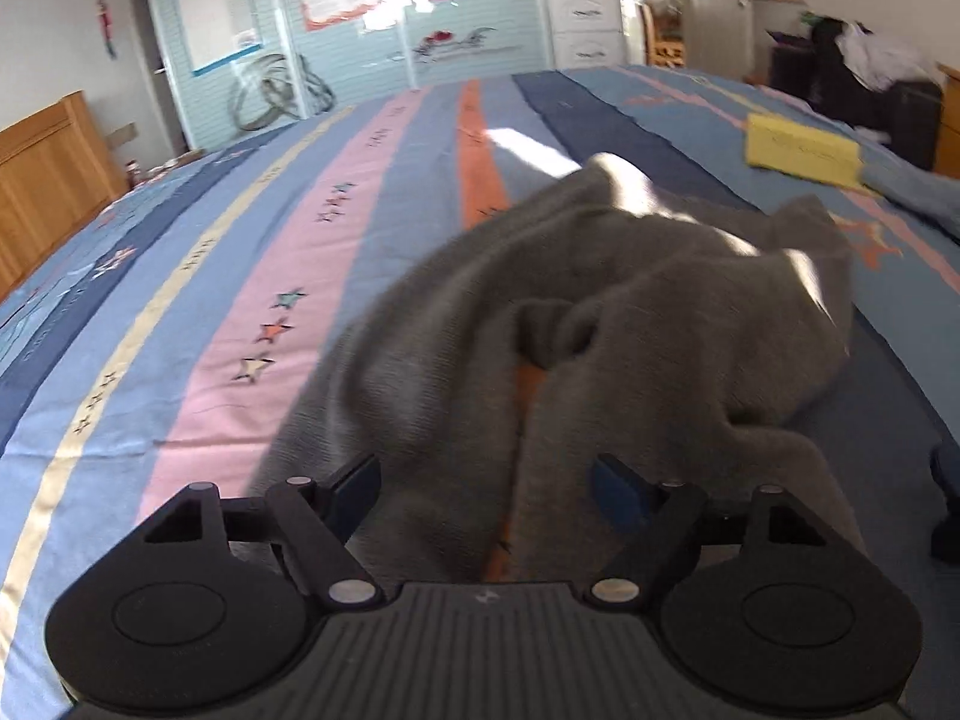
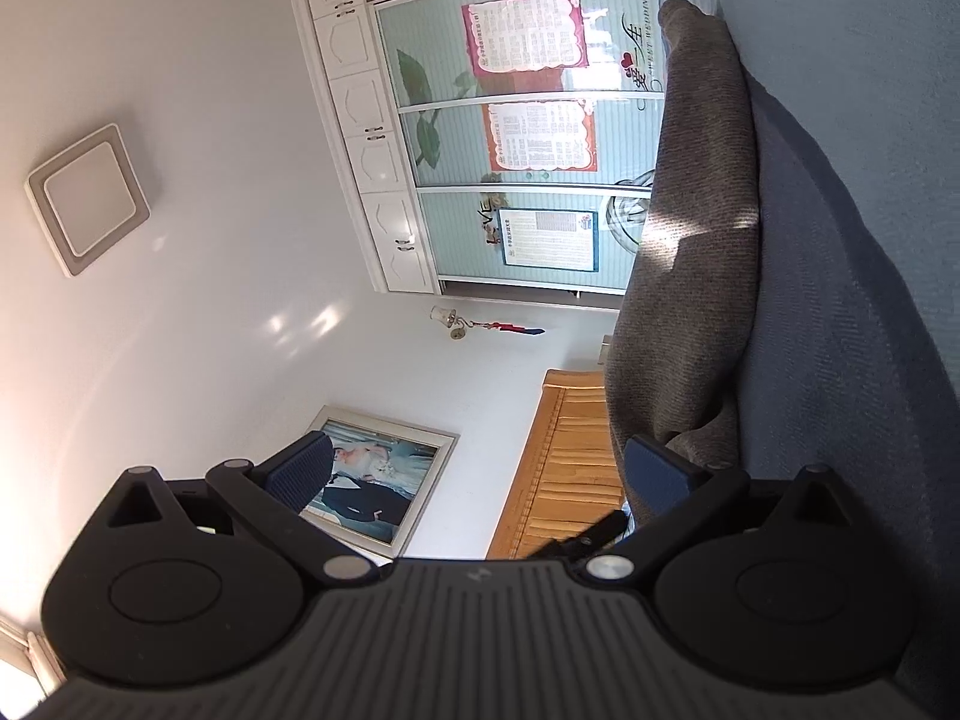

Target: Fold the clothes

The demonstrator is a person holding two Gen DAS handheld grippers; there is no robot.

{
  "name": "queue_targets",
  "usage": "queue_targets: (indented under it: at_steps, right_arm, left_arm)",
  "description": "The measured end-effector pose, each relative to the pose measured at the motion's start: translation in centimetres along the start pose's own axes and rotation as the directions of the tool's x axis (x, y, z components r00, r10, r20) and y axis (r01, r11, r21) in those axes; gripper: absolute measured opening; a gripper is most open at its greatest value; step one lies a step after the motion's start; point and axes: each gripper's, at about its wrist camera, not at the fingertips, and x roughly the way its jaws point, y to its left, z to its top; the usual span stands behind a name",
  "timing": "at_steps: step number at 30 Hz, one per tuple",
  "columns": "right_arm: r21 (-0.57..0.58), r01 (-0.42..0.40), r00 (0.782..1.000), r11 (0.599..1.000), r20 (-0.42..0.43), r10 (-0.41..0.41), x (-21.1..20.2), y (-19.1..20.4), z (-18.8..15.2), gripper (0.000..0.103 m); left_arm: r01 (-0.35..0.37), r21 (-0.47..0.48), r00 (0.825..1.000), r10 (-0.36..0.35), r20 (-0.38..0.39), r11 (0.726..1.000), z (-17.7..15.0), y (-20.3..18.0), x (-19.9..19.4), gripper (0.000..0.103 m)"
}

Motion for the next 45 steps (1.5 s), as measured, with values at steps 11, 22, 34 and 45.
queue_targets:
  at_steps: [11, 22, 34, 45]
  right_arm:
    - [0.011, 0.021, 1.0, 1.0, -0.023, -0.021, -0.7, 0.8, 0.4, 0.103]
    - [-0.044, 0.053, 0.997, 0.998, 0.063, -0.05, -2.5, 1.6, 1.5, 0.103]
    - [-0.031, 0.045, 0.996, 0.998, 0.077, -0.043, -2.8, 1.2, 1.9, 0.103]
    - [-0.009, 0.026, 0.996, 1.0, 0.086, -0.025, -2.9, 0.6, 2.1, 0.103]
  left_arm:
    - [0.304, -0.123, 0.948, -0.313, -0.058, 0.945, -1.7, -0.3, 2.0, 0.013]
    - [0.464, 0.148, 0.881, -0.472, 0.024, 0.873, -3.4, -7.4, -6.1, 0.01]
    - [0.667, 0.177, 0.744, -0.657, -0.123, 0.723, -9.0, -6.3, -10.9, 0.011]
    - [0.778, -0.05, 0.628, -0.778, 0.026, 0.626, -9.1, -1.4, -12.2, 0.021]
